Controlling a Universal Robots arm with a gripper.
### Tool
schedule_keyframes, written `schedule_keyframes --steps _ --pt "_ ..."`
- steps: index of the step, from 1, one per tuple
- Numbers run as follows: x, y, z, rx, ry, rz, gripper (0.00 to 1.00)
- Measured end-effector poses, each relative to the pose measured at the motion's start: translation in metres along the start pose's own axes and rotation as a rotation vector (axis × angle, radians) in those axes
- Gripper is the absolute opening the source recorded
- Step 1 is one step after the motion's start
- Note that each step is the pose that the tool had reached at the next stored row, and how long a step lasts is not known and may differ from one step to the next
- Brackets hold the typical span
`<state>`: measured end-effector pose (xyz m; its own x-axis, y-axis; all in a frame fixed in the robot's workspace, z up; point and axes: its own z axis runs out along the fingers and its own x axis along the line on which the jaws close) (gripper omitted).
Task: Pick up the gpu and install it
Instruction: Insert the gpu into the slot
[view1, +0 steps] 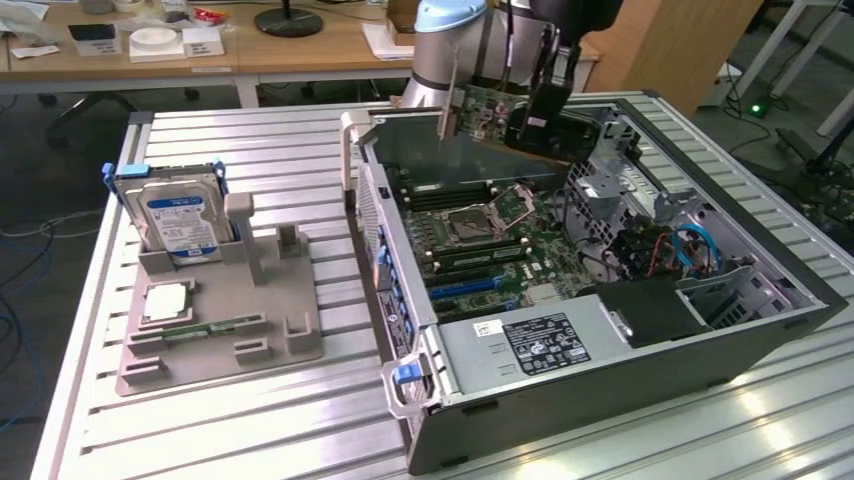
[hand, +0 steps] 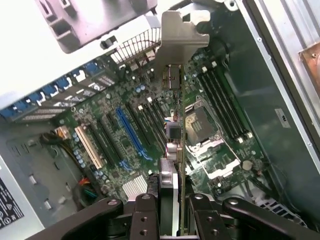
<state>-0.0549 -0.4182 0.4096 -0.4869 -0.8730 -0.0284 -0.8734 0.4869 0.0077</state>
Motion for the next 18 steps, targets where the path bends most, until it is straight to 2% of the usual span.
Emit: schedule_keyframes --steps 1,3,5,6,7,12,18 --pt "0.0000 0.0000 0.0002 0.0051 -0.0039 -0.003 0.28" --pt "0.0000 -0.0001 0.0006 0.0034 -0.0132 -0.009 0.28" --pt "0.0000 -0.0001 0.0009 -0.0033 -0.0266 -0.014 0.28" --pt "0.0000 -0.0002 0.0014 -0.0120 -0.0421 -0.020 0.28" --pt "0.0000 -0.0001 0.0025 -0.0137 -0.0450 -0.042 0.28" --pt "0.0001 -0.0002 0.0056 -0.0145 -0.0455 -0.133 0.28" --pt "0.0002 -0.0002 0.0089 -0.0128 -0.0476 -0.243 0.28"
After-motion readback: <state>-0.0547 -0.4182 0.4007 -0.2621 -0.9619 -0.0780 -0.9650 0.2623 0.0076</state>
